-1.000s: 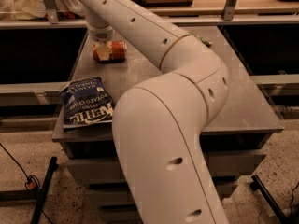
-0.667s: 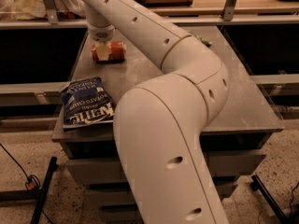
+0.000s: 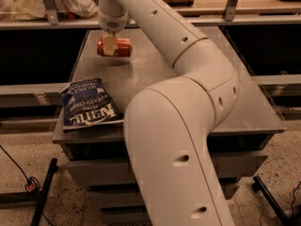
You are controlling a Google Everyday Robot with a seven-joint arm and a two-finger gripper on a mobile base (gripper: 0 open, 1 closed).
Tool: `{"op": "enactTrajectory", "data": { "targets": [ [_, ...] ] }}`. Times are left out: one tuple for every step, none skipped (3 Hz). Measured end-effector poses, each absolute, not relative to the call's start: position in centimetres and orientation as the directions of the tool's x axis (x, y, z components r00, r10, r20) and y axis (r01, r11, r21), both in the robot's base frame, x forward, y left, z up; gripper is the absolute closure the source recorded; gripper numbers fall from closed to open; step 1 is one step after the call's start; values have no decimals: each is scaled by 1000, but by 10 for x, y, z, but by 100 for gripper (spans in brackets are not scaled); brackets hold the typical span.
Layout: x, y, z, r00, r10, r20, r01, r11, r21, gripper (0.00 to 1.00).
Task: Place coke can upright
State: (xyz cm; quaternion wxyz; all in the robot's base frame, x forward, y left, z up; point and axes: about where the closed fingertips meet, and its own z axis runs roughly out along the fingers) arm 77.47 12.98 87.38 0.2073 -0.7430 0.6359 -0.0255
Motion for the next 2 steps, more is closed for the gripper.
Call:
{"op": "enactTrajectory", "data": {
  "targets": [
    [775,112,894,158,-925,-345,-945,-41,-324,100],
    [771,95,916,129,-871,-474,-953,24,-303,100]
  ]
}}
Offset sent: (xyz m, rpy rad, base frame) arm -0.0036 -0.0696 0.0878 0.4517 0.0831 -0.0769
